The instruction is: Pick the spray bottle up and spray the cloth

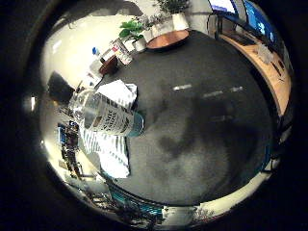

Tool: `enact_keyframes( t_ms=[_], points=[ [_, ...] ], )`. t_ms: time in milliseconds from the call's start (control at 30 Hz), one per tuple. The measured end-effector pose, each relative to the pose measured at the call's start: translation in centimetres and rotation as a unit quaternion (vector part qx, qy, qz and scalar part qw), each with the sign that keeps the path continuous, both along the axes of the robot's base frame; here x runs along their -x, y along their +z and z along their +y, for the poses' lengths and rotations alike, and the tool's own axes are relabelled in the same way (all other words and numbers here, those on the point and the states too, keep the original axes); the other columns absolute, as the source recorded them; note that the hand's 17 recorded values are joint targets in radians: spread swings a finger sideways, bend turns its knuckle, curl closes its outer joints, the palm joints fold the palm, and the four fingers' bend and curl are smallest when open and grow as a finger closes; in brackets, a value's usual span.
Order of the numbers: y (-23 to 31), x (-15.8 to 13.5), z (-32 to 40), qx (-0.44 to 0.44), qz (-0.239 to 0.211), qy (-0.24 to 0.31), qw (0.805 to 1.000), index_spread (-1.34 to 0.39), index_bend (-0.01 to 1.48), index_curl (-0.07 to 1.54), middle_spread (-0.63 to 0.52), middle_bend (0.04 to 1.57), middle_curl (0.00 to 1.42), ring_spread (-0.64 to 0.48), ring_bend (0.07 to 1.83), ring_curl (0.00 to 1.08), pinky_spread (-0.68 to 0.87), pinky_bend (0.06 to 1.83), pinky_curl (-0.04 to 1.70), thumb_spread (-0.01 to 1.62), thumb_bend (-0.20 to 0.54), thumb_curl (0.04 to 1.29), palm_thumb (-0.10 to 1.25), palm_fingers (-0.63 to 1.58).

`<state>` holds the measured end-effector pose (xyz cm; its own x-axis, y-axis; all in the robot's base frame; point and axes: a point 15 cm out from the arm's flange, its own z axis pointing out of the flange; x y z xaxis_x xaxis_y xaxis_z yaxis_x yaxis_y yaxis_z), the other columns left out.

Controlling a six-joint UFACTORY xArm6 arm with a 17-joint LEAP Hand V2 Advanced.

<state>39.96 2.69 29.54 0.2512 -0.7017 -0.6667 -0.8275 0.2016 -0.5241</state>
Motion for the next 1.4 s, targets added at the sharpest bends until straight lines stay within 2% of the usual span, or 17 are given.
enact_keyframes(
  t_ms=[267,333,367,433,467,500,533,600,633,667,733,900,1133,1300,1400],
  points=[
    [-3.0,-1.2,0.6,-0.001,0.026,-0.006,1.0,-0.23,0.15,0.29,0.02,0.21,0.34,0.21,0.54,0.22,0.46,0.9,0.17,0.9,-0.033,0.32,0.25,0.23],
    [-3.3,-1.7,0.7,-0.006,0.029,-0.01,1.0,-0.23,0.15,0.28,0.0,0.23,0.35,0.16,0.58,0.22,0.44,0.92,0.17,0.9,-0.033,0.32,0.24,0.28],
    [-3.3,-2.1,0.5,-0.009,0.028,-0.017,0.999,-0.25,0.13,0.27,-0.05,0.26,0.35,0.07,0.65,0.23,0.39,0.96,0.17,0.92,-0.016,0.33,0.29,0.39],
    [-3.3,-2.8,0.1,-0.014,0.024,-0.038,0.999,-0.33,0.11,0.23,-0.22,0.41,0.4,-0.19,0.87,0.28,0.19,1.04,0.16,0.96,-0.009,0.34,0.38,0.66],
    [-3.3,-3.3,-0.3,-0.016,0.022,-0.053,0.998,-0.38,0.1,0.21,-0.31,0.52,0.43,-0.31,0.97,0.3,0.03,1.1,0.17,0.98,-0.004,0.34,0.43,0.84],
    [-3.3,-3.8,-0.6,-0.018,0.02,-0.066,0.997,-0.44,0.12,0.19,-0.38,0.67,0.47,-0.38,1.03,0.32,-0.17,1.11,0.17,1.0,0.007,0.35,0.49,1.08],
    [-3.4,-4.2,-1.0,-0.02,0.019,-0.08,0.996,-0.49,0.17,0.21,-0.4,0.76,0.51,-0.4,1.08,0.36,-0.32,1.09,0.18,1.03,0.007,0.35,0.54,1.19],
    [-3.0,-5.0,-1.2,-0.025,0.014,-0.092,0.995,-0.54,0.29,0.27,-0.39,0.89,0.56,-0.38,1.11,0.39,-0.48,1.02,0.18,1.06,0.006,0.36,0.61,1.34],
    [-2.8,-5.4,-1.3,-0.026,0.013,-0.093,0.995,-0.55,0.44,0.33,-0.36,0.94,0.57,-0.35,1.12,0.41,-0.54,0.99,0.18,1.09,0.008,0.36,0.65,1.42],
    [-2.8,-5.7,-1.3,-0.028,0.015,-0.094,0.995,-0.55,0.54,0.38,-0.34,0.96,0.58,-0.33,1.14,0.42,-0.57,1.0,0.19,1.1,0.007,0.36,0.69,1.42],
    [-2.8,-6.0,-1.3,-0.03,0.017,-0.094,0.995,-0.49,0.72,0.47,-0.3,1.03,0.6,-0.29,1.19,0.45,-0.55,1.08,0.26,1.13,0.0,0.37,0.75,1.44],
    [-2.1,-6.6,-0.3,-0.042,0.018,-0.075,0.996,-0.37,0.96,0.58,-0.24,1.17,0.65,-0.24,1.32,0.52,-0.41,1.25,0.39,1.17,0.015,0.46,0.89,1.34],
    [-1.4,-6.2,0.8,-0.065,0.028,-0.06,0.996,-0.31,1.07,0.63,-0.2,1.27,0.67,-0.21,1.4,0.56,-0.33,1.31,0.47,1.11,-0.007,0.6,0.96,1.26],
    [-0.7,-5.8,0.5,-0.075,0.029,-0.059,0.995,-0.3,1.09,0.63,-0.19,1.29,0.66,-0.21,1.41,0.57,-0.33,1.3,0.5,1.06,-0.012,0.68,0.96,1.25],
    [0.5,-5.3,-0.3,-0.074,0.015,-0.066,0.995,-0.3,1.1,0.63,-0.19,1.29,0.66,-0.21,1.41,0.58,-0.33,1.3,0.51,1.04,-0.017,0.71,0.95,1.25]
  ],
)
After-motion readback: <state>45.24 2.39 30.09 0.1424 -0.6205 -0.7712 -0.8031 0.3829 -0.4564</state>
